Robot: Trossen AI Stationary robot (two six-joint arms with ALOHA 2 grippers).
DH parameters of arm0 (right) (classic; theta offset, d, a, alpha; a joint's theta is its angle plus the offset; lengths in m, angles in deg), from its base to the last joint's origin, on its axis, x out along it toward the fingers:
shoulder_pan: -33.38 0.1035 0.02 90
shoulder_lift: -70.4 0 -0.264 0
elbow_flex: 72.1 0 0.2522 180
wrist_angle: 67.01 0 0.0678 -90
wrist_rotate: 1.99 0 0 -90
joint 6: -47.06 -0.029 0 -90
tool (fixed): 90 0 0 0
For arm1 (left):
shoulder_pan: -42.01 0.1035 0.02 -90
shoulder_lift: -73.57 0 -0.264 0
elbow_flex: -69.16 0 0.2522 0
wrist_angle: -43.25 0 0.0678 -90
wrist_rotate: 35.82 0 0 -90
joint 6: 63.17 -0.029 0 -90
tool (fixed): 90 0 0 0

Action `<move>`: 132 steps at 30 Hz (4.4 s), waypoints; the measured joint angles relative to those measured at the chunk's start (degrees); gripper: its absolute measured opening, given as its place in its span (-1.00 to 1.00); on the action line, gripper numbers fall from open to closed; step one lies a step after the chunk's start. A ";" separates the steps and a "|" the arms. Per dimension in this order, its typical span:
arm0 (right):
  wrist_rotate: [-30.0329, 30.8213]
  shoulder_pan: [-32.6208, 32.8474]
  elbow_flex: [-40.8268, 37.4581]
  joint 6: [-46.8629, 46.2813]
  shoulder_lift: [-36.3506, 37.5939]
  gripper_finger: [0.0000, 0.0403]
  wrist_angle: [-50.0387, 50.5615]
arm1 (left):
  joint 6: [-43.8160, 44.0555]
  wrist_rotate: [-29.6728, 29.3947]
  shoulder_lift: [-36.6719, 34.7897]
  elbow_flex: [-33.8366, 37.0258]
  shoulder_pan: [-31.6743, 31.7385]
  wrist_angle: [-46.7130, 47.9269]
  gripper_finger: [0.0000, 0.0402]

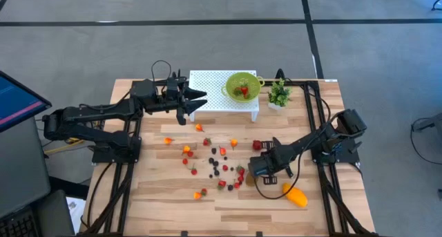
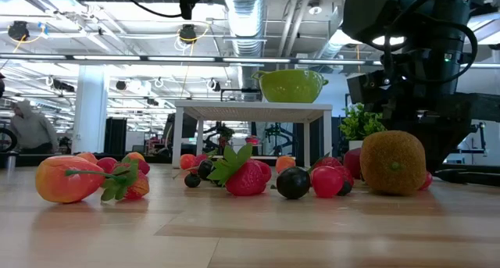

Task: Pick & Place Fruit
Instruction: Put the red cherry into the green strainer bowl

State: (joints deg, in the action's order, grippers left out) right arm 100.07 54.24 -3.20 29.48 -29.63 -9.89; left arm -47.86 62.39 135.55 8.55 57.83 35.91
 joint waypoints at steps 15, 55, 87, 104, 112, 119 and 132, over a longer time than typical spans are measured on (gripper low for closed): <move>1.50 -2.71 8.18 6.45 0.00 -0.49 4.46 | 0.00 -0.02 0.01 0.01 0.00 0.00 -0.21; -3.71 -46.52 47.37 36.63 -0.60 -0.53 11.80 | 0.00 -0.01 0.00 0.02 0.00 0.00 -0.21; -9.29 -26.31 47.34 23.73 1.65 -0.67 25.66 | 0.00 0.00 0.00 0.01 0.00 -0.04 -0.21; -9.16 -8.90 47.29 1.93 1.64 -0.67 32.24 | 0.00 -0.01 0.00 0.01 0.00 -0.41 -0.21; -4.94 -0.94 38.42 -7.10 1.62 -0.67 31.50 | 0.00 0.00 0.01 0.02 0.00 -0.44 -0.21; -4.70 3.01 29.50 -11.40 1.57 -0.67 27.26 | 0.00 -0.01 0.01 0.00 0.00 -0.44 -0.21; -4.70 3.45 16.52 -16.38 1.57 -0.45 17.77 | 0.00 0.00 0.00 0.00 0.00 -0.48 -0.21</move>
State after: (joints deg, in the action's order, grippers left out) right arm 95.37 57.70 13.31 13.10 -28.06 7.88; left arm -47.86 62.39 135.55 8.55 57.83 35.43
